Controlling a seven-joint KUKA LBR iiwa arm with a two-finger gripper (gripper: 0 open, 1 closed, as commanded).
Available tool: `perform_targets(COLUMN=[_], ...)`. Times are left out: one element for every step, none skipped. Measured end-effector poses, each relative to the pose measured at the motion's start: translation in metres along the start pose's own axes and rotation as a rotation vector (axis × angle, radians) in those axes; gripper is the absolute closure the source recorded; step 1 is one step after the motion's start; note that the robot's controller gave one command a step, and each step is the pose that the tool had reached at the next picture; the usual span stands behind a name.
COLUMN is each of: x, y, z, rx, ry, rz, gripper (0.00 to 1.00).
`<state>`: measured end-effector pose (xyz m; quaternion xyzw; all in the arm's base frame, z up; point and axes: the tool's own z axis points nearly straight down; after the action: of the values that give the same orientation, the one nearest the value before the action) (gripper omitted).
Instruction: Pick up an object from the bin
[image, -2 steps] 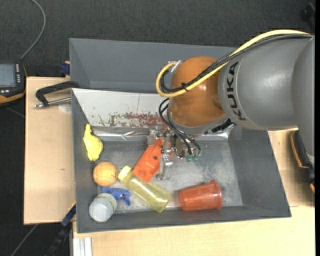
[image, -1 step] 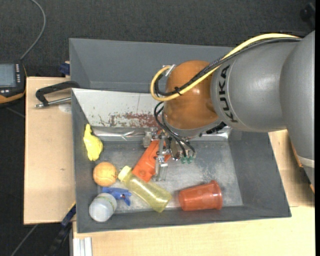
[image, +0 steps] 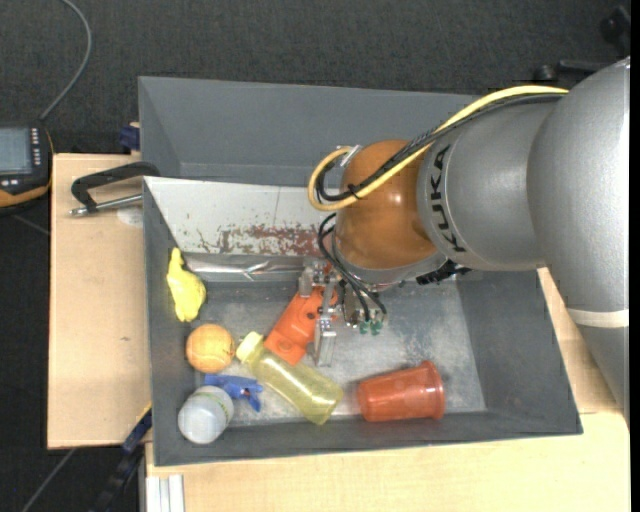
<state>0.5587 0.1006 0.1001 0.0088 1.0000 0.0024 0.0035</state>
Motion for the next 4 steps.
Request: perform_targets(x=[-0.0168,-0.0160,-0.0159,-0.0159], y=[-0.0007,-0.0006,-0.0007,-0.0007], z=[0.0135,0.0144,0.0145,0.0145], rx=[-0.003,-0.003,-0.003,-0.003], ry=[-0.004,-0.002,-0.001,-0.001], rz=[-0.125,-0.125,-0.125,-0.125], gripper=[1.00,0.00,1.00,1.00])
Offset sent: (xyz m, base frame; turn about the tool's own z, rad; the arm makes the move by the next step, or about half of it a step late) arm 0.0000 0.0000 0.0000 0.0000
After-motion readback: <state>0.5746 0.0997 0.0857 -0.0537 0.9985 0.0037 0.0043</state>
